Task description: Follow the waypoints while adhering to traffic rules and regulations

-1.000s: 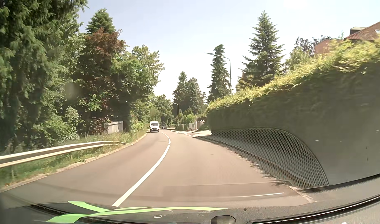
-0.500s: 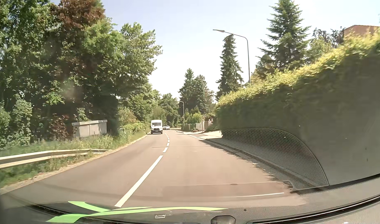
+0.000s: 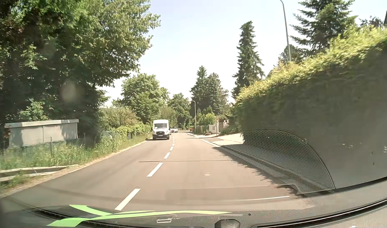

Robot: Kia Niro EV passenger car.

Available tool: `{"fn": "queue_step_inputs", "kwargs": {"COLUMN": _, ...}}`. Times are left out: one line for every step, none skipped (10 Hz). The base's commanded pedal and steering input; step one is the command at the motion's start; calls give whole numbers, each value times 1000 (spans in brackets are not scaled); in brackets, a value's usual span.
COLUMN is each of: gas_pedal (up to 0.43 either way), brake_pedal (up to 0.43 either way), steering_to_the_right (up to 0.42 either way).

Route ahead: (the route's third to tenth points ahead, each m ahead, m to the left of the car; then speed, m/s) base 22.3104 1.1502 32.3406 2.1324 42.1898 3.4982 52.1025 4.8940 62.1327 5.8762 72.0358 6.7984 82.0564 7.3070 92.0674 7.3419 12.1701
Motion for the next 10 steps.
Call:
{"fn": "queue_step_inputs", "kwargs": {"gas_pedal": 39, "brake_pedal": 0, "steering_to_the_right": -28}}
{"fn": "queue_step_inputs", "kwargs": {"gas_pedal": 0, "brake_pedal": 0, "steering_to_the_right": -28}}
{"fn": "queue_step_inputs", "kwargs": {"gas_pedal": 0, "brake_pedal": 0, "steering_to_the_right": -28}}
{"fn": "queue_step_inputs", "kwargs": {"gas_pedal": 0, "brake_pedal": 0, "steering_to_the_right": -27}}
{"fn": "queue_step_inputs", "kwargs": {"gas_pedal": 0, "brake_pedal": 0, "steering_to_the_right": -28}}
{"fn": "queue_step_inputs", "kwargs": {"gas_pedal": 0, "brake_pedal": 0, "steering_to_the_right": -29}}
{"fn": "queue_step_inputs", "kwargs": {"gas_pedal": 0, "brake_pedal": 0, "steering_to_the_right": -29}}
{"fn": "queue_step_inputs", "kwargs": {"gas_pedal": 0, "brake_pedal": 0, "steering_to_the_right": -29}}
{"fn": "queue_step_inputs", "kwargs": {"gas_pedal": 0, "brake_pedal": 0, "steering_to_the_right": -29}}
{"fn": "queue_step_inputs", "kwargs": {"gas_pedal": 0, "brake_pedal": 0, "steering_to_the_right": -29}}
